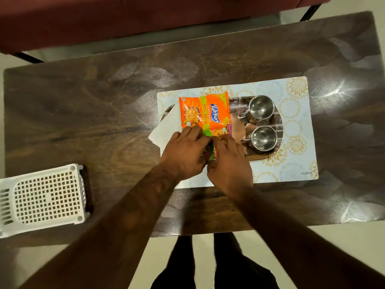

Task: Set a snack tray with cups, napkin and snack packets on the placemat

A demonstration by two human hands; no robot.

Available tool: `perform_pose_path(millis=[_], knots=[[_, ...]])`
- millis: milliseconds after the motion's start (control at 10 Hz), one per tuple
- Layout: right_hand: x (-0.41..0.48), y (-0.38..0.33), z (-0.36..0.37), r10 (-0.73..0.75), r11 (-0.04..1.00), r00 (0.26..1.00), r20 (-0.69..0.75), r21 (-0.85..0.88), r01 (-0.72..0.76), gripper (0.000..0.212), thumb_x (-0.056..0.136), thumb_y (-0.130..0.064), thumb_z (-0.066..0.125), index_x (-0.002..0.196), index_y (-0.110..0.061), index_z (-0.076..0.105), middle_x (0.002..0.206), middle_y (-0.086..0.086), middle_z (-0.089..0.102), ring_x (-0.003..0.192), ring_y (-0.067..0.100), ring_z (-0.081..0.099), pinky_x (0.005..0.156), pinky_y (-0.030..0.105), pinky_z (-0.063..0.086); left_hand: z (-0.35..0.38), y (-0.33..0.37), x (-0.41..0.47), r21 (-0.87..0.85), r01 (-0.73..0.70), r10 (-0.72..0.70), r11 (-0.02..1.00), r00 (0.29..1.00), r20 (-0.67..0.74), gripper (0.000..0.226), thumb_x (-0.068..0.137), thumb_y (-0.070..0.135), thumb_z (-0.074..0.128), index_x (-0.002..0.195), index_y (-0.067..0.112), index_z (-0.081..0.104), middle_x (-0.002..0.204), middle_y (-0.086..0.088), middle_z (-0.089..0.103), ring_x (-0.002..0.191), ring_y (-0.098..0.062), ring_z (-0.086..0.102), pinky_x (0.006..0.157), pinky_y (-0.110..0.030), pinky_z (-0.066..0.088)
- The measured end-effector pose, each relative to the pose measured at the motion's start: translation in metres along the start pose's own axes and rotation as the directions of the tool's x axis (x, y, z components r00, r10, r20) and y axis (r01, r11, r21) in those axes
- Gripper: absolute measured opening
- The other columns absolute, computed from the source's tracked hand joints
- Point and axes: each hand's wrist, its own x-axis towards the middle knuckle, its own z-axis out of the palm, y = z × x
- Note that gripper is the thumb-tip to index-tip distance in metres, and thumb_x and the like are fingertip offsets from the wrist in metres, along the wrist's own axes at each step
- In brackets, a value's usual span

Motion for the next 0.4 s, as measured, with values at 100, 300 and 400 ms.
perform_pose_path(millis=[100, 300, 400], knots=[[0.001, 0.001, 0.006, 0.006, 0.998, 1.000, 0.003, -0.056, -0.006, 0.072, 0.085, -0.024, 0.062, 0.154, -0.028, 0.042, 0.163, 0.002, 0.034, 0.147, 0.032, 0.040, 0.112, 0.051, 0.046, 0.007, 0.000, -0.002, -0.022, 0.024, -0.024, 0.999, 1.000, -0.005, 0.049, 0.085, 0.042, 0.060, 0.131, 0.025, 0.057, 0.133, -0.002, 0.052, 0.123, -0.028, 0.048, 0.093, -0.042, 0.043], [-0.006, 0.000, -0.001, -0.008, 0.997, 1.000, -0.017, -0.078, 0.006, 0.073, 0.084, -0.024, 0.063, 0.154, -0.025, 0.042, 0.163, 0.003, 0.036, 0.146, 0.032, 0.041, 0.110, 0.051, 0.047, 0.001, 0.005, -0.006, -0.050, 0.039, -0.038, 0.998, 0.999, 0.010, 0.053, 0.083, 0.038, 0.064, 0.133, 0.022, 0.055, 0.137, -0.004, 0.052, 0.125, -0.029, 0.049, 0.096, -0.042, 0.044], [-0.013, -0.002, -0.009, -0.030, 0.995, 1.000, -0.004, -0.094, 0.030, 0.078, 0.084, -0.024, 0.063, 0.158, -0.023, 0.038, 0.165, 0.003, 0.035, 0.148, 0.032, 0.040, 0.114, 0.049, 0.045, -0.007, 0.010, -0.013, -0.041, 0.077, -0.077, 0.996, 0.997, 0.018, 0.060, 0.085, 0.038, 0.063, 0.141, 0.020, 0.050, 0.146, -0.005, 0.048, 0.133, -0.029, 0.046, 0.103, -0.042, 0.041]])
